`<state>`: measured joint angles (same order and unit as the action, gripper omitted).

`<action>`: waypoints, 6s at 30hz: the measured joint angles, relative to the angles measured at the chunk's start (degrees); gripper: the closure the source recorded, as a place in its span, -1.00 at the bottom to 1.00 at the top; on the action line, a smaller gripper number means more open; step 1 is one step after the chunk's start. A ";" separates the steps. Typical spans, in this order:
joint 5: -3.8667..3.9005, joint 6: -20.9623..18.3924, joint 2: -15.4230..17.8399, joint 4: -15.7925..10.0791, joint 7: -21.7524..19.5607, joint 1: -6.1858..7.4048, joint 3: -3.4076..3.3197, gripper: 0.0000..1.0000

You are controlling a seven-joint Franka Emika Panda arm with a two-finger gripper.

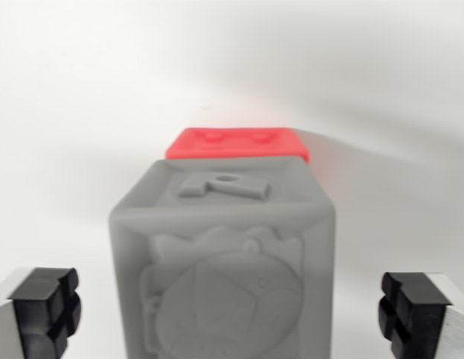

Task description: Destack cube

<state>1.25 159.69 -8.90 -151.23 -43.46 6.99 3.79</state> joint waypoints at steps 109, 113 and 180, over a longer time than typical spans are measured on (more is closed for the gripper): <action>-1.63 -15.19 15.29 0.52 1.10 0.63 -0.40 1.00; -1.71 -16.48 16.43 0.96 0.96 0.68 -0.37 1.00; 0.40 -16.62 -1.91 19.05 -27.53 7.81 2.71 1.00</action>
<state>1.65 143.07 -10.80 -132.18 -70.99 14.80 6.50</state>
